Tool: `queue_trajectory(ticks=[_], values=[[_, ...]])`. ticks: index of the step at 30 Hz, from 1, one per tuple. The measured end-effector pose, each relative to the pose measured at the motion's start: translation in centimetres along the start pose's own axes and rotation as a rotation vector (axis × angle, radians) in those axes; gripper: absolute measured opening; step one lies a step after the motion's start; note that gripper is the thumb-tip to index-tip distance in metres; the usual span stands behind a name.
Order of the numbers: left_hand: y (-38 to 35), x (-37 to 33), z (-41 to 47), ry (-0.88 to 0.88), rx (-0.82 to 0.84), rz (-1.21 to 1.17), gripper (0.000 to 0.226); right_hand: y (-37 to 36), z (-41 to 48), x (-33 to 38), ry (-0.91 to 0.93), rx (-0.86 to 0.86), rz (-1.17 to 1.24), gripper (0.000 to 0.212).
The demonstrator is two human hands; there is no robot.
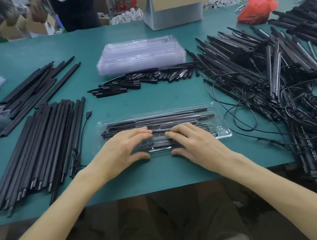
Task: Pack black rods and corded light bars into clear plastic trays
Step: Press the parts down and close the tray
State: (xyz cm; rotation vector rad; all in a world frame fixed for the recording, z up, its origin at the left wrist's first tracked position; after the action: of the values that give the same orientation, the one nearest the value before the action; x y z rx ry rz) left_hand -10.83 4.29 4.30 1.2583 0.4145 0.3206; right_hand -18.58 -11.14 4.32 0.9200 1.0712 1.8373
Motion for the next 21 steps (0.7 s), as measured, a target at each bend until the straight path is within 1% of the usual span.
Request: queue_trajectory(ticks=[2,3,6,9,11,13,16,19,21], values=[[0.7,0.7,-0.5,0.027,-0.025,-0.024,0.055,0.3,-0.6,0.0,-0.012,-0.083,0.028,0.041],[1.3,0.9,-0.8,0.020,-0.067,0.001,0.053,0.4,-0.7,0.0,-0.015,-0.122,0.045,0.037],[3.2,0.1,-2.2,-0.055,-0.247,0.183,0.038,0.8,-0.7,0.3,-0.006,-0.207,0.082,0.024],[3.3,-1.8,-4.1,-0.162,-0.385,0.311,0.018,1.4,-0.2,0.1,-0.016,-0.253,0.110,0.018],[2.3,-3.0,-4.8,-0.201,-0.359,0.318,0.014,1.7,0.2,0.0,-0.036,-0.266,0.150,0.018],[1.2,-3.6,-4.9,-0.184,-0.292,0.302,0.020,2.1,0.5,-0.3,-0.073,-0.265,0.200,0.018],[0.7,-4.1,-4.4,-0.105,-0.265,0.278,0.027,2.7,1.1,-1.1,-0.142,-0.282,0.286,0.016],[1.0,-4.2,-3.0,-0.022,-0.261,0.194,0.028,3.1,1.6,-1.8,-0.194,-0.300,0.339,0.013],[0.8,-3.8,-1.7,0.058,-0.215,0.197,0.030,3.2,1.9,-2.0,-0.211,-0.306,0.349,0.013]])
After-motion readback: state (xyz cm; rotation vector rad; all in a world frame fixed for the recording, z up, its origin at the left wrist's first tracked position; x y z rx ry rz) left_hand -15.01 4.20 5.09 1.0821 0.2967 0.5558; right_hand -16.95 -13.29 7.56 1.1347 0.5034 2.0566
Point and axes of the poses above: each hand's wrist, its own z-axis towards the middle knuckle, its own y-axis out of the back of the hand, x = y × z, the point moved 8 cm from there along z, towards the middle knuckle, and after that the axes turned 7 degrees about z, right-handed, at the moved point
